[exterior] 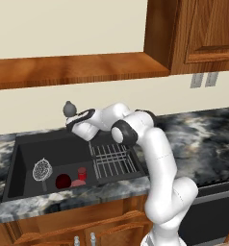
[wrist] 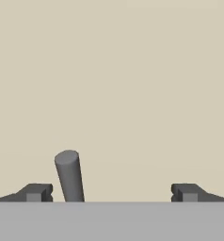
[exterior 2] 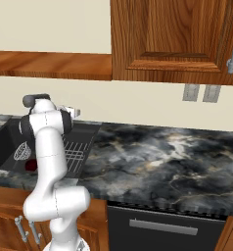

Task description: Pick the strainer and mug and place them in the sink. Then turn on the water.

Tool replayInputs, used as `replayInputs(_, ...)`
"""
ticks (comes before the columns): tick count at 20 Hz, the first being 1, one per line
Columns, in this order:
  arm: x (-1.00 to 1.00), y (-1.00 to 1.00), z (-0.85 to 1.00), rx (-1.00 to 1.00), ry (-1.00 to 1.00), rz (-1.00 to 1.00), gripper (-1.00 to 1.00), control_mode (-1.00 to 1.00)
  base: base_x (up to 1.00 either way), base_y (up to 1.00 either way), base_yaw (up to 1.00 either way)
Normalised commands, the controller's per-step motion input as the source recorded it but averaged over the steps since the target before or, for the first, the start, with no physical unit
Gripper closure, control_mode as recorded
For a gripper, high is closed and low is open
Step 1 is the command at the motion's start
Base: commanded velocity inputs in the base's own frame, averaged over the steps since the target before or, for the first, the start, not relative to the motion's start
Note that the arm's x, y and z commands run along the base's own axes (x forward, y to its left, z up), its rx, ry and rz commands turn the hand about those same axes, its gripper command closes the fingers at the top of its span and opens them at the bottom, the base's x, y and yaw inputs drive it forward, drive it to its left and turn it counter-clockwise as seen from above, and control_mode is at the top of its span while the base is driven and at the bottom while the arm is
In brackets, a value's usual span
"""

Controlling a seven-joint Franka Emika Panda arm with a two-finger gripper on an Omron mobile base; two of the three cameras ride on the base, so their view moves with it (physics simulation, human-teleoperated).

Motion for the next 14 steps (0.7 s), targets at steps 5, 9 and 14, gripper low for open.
replayInputs(5, 0.0, -0.17, 0.0, 0.0, 0.0, 0.01, -1.0, -1.0, 0.0, 0.0, 0.0)
replayInputs(9, 0.0, -0.18, 0.0, 0.0, 0.0, 0.01, -1.0, -1.0, 0.0, 0.0, 0.0)
replayInputs(14, 0.0, -0.21, 0.0, 0.01, 0.0, 0.01, -1.0, -1.0, 0.0, 0.0, 0.0)
